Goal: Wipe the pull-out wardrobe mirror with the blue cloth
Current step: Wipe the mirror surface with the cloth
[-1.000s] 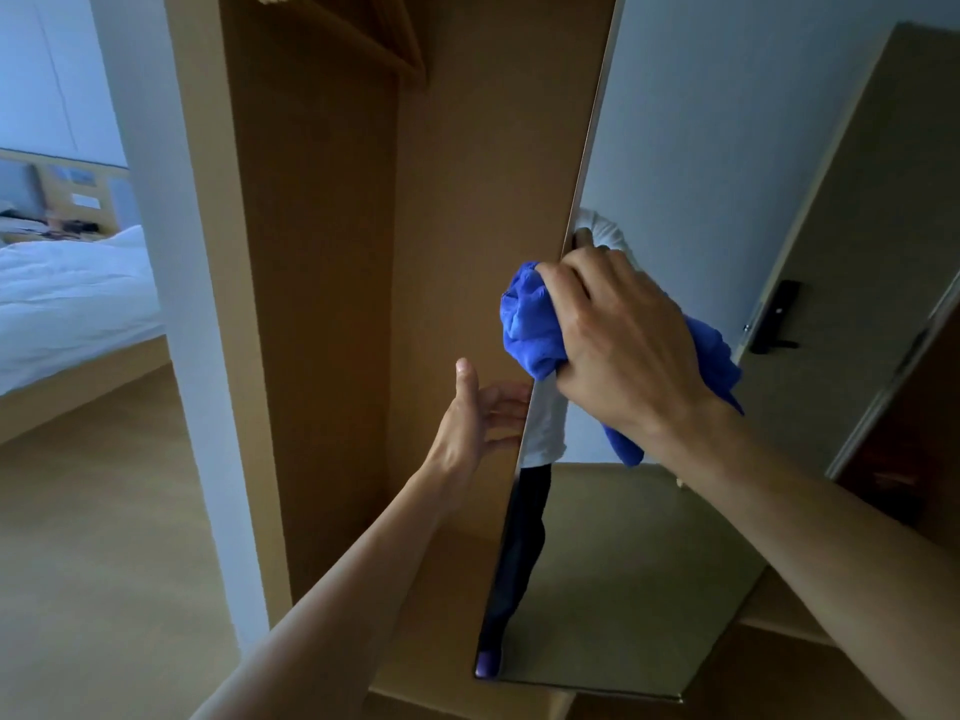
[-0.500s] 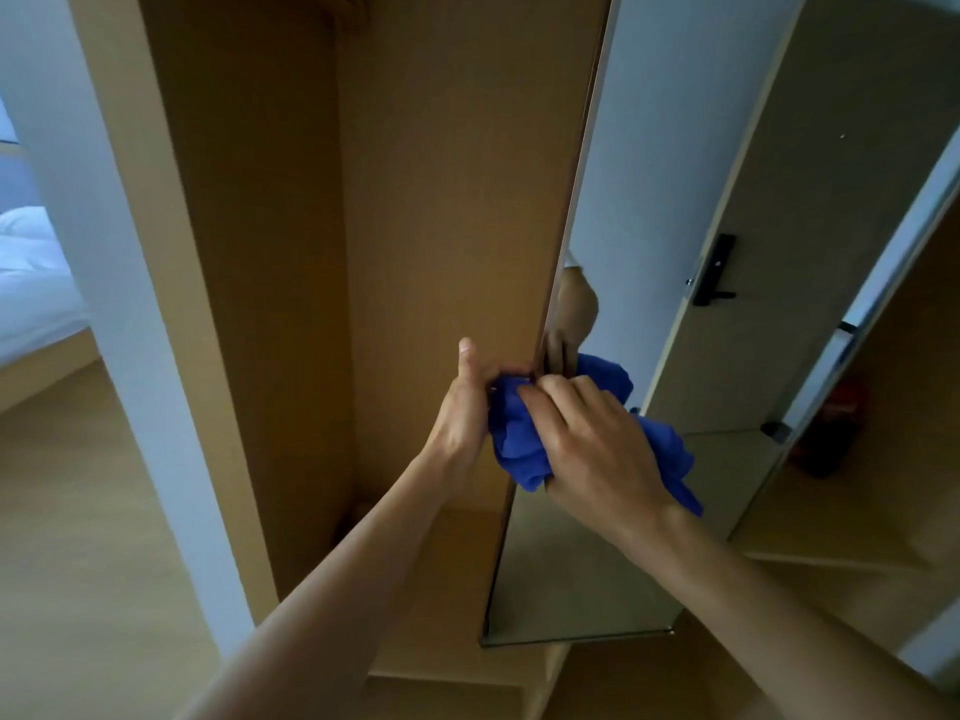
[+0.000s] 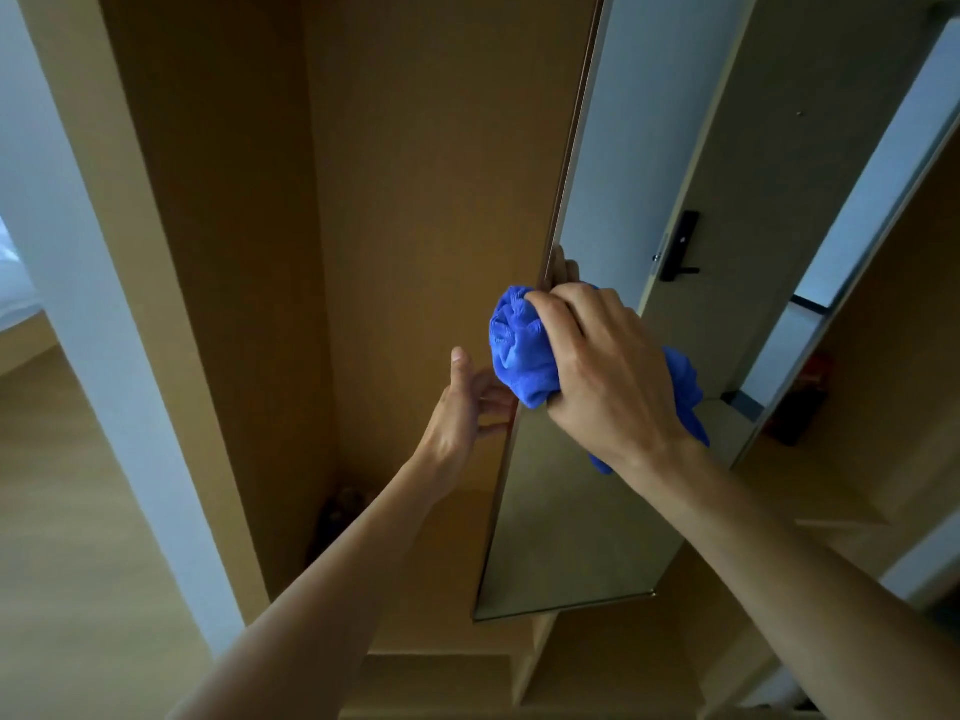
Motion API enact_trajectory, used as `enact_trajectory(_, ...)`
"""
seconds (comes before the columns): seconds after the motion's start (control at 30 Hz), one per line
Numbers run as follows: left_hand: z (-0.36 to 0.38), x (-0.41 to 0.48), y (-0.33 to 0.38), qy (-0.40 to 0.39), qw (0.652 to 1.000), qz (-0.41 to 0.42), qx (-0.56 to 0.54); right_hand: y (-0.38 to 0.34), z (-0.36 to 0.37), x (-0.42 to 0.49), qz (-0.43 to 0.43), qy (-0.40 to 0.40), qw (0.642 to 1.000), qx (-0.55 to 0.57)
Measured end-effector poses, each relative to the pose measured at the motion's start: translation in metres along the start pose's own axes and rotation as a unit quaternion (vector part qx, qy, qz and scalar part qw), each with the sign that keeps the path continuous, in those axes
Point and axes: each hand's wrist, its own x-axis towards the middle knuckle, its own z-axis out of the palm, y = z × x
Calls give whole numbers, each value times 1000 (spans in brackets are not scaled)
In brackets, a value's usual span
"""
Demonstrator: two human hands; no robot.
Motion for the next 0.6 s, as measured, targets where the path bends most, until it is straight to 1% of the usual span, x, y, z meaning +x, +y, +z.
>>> enact_trajectory(0.1,-4,-1,-14,5,1000,-13,7,-3,13,-14,-1,-10,1000,0)
enact_trajectory(0.27,-9,-2,-21,12,1000,-17,4,-16,49,-58,-5,-72,997,13)
enact_trajectory(0.37,-11,1,-25,21,999,-8,24,-21,70,-84,-10,-88,996,22)
enact_trajectory(0.43,-10,3,-27,27,999,-16,20,-24,82,-98,-14,-107,994,21)
enact_trajectory(0.53,-11,5,-32,22,999,-28,19,-28,93,-109,-14,-138,990,23)
enact_trajectory(0.6,-13,4,-37,16,999,-31,32,-30,94,-110,-11,-140,990,32)
